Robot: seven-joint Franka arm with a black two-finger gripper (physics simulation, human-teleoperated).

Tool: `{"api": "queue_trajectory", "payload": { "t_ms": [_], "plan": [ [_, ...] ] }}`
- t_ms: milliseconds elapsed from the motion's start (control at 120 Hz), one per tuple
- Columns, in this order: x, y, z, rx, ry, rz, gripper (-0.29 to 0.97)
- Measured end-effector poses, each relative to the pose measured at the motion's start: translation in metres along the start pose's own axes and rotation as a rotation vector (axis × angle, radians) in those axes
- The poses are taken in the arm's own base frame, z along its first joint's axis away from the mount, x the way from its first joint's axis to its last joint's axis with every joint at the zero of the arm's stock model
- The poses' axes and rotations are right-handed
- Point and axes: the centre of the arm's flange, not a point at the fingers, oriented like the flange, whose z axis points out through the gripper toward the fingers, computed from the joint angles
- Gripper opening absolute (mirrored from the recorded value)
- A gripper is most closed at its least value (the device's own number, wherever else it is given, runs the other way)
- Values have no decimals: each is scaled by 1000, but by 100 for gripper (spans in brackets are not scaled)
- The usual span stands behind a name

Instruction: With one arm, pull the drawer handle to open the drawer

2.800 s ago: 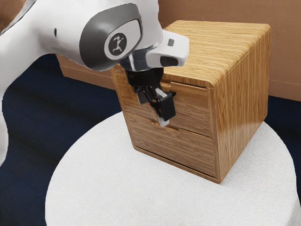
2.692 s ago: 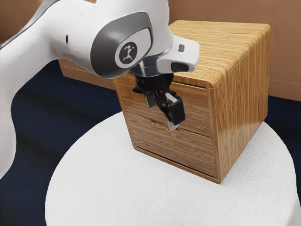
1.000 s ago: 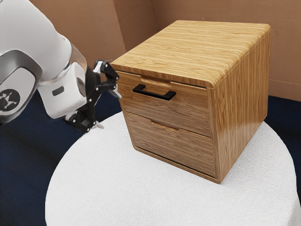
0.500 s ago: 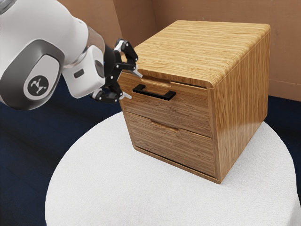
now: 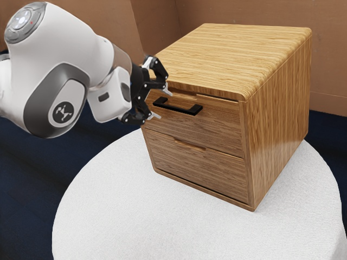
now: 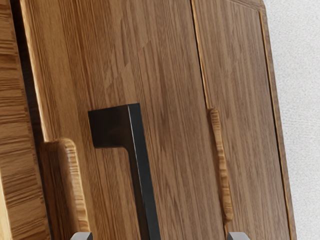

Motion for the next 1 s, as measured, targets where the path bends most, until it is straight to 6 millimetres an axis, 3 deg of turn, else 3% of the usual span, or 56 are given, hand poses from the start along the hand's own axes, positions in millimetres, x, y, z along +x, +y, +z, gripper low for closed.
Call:
{"api": "queue_trajectory", "payload": {
  "t_ms": [475,1000],
  "plan": [
    [-5,4,40,-51,25,5,31],
    [-9,7,57,-78,34,5,33]
  ]
}}
